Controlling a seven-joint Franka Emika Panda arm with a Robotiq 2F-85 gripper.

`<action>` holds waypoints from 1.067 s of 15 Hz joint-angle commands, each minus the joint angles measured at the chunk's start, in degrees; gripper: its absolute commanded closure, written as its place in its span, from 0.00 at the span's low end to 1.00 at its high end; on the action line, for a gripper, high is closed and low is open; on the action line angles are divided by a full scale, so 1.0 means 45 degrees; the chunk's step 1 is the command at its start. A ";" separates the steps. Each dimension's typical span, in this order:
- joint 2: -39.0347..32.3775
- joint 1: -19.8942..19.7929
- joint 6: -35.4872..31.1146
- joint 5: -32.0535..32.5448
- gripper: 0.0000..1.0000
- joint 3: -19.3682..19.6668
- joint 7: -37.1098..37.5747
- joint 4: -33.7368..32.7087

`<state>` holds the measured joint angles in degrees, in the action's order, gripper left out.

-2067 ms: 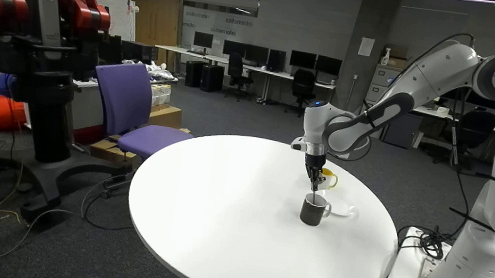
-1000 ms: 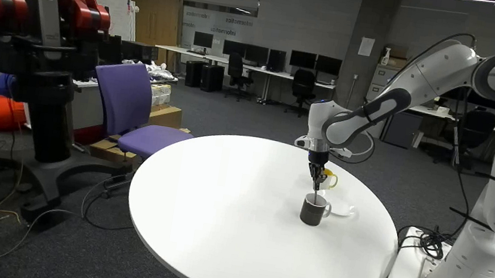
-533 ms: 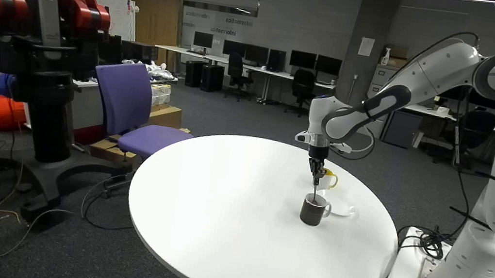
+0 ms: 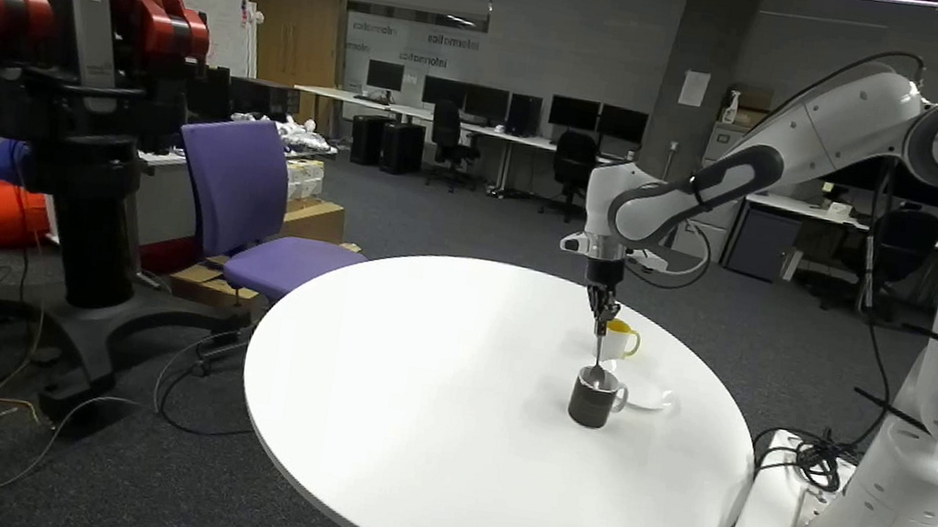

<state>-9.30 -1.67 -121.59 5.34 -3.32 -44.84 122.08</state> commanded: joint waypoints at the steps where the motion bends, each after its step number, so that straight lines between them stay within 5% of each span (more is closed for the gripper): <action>1: 0.0013 -0.0258 0.0585 -0.0883 0.99 0.0102 -0.1360 -0.0112; 11: -0.0639 -0.0922 0.0457 -0.2290 0.99 0.0430 -0.3114 -0.0097; 12: -0.0693 -0.0944 0.0494 -0.2363 0.73 0.0455 -0.3146 -0.0131; 13: -0.0733 -0.0974 0.0496 -0.2417 0.72 0.0455 -0.3194 -0.0143; 16: -0.0795 -0.1003 0.0538 -0.2494 0.51 0.0445 -0.3152 -0.0181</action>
<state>-13.10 -5.47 -121.00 -4.16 -1.34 -57.04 122.10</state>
